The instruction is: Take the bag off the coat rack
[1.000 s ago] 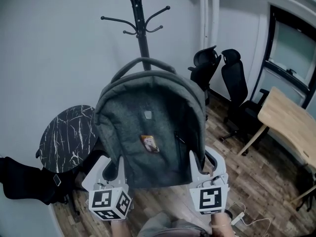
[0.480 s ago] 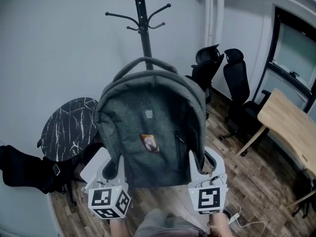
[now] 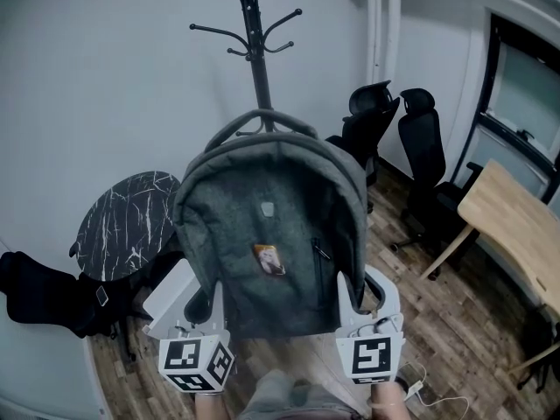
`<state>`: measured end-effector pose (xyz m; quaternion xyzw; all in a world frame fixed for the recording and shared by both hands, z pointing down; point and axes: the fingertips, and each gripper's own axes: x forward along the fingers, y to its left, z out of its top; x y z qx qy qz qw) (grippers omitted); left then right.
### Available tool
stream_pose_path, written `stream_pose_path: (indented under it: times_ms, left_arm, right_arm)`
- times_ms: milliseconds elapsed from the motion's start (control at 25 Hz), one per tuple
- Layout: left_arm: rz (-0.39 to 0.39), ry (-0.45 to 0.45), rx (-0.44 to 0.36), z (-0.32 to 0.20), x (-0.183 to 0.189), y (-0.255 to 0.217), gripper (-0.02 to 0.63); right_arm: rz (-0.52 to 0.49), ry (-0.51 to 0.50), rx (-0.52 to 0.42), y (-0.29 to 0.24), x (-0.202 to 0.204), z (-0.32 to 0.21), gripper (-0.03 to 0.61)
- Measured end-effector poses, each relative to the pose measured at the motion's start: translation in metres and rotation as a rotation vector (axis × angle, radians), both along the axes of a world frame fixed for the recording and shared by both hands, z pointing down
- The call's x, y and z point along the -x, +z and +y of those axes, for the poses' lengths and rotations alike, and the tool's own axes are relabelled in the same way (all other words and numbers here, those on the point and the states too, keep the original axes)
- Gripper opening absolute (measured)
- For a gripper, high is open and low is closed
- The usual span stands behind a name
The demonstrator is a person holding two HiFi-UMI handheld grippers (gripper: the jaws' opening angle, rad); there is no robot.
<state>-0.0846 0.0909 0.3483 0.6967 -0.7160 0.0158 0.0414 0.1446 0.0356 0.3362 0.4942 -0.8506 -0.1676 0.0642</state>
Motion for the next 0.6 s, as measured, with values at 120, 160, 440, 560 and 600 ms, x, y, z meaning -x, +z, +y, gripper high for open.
stream_pose_path:
  times_ms: [120,160,440,560,600]
  left_arm:
    - [-0.007,0.006,0.004,-0.001,0.002,0.0,0.057]
    - [-0.008,0.009,0.004,-0.002,0.002,0.0,0.056]
    - [-0.001,0.035,0.0,-0.01,0.007,0.002,0.055]
    - [0.002,0.038,0.003,-0.02,0.017,0.0,0.056]
    - [0.003,0.038,0.004,-0.023,0.021,0.0,0.056]
  right_arm:
    - [-0.006,0.004,0.011,0.002,0.002,0.0,0.094]
    - [-0.006,0.007,0.013,0.003,0.002,0.001,0.094]
    - [-0.008,0.031,0.011,0.004,0.007,-0.003,0.094]
    - [-0.001,0.036,0.011,0.001,0.016,-0.012,0.094]
    - [0.001,0.036,0.011,0.001,0.019,-0.015,0.094]
